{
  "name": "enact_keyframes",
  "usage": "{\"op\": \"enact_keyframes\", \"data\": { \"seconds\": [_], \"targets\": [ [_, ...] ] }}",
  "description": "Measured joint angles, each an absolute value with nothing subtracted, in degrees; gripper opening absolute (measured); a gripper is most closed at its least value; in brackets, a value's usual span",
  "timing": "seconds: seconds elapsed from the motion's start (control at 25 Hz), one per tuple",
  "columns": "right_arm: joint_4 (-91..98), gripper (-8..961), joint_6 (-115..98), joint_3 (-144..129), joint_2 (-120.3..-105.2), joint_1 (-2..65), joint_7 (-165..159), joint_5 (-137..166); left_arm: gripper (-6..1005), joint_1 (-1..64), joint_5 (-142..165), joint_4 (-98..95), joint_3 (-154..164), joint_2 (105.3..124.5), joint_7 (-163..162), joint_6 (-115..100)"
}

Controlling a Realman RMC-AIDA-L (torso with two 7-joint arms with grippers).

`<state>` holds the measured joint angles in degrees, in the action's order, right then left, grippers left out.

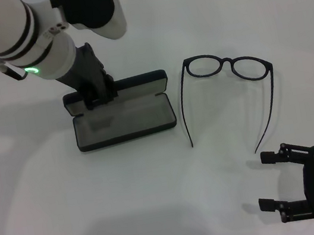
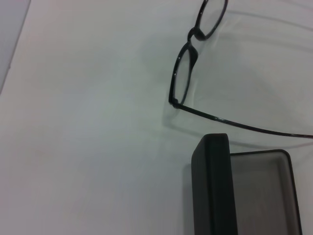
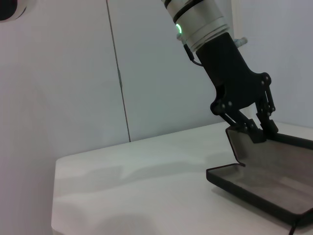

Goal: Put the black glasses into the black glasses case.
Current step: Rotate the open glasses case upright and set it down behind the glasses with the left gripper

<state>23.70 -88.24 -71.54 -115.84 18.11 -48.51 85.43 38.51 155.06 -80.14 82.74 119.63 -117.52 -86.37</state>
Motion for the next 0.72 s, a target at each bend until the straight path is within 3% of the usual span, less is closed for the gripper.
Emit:
{"op": "enact_keyframes", "data": {
  "seconds": [0.72],
  "targets": [
    [22.9, 852, -88.2, -71.5, -115.84, 18.2, -48.5, 85.4, 217, 37.4, 154.4, -80.4, 87.5, 119.78, -116.9, -80.3]
  ]
}}
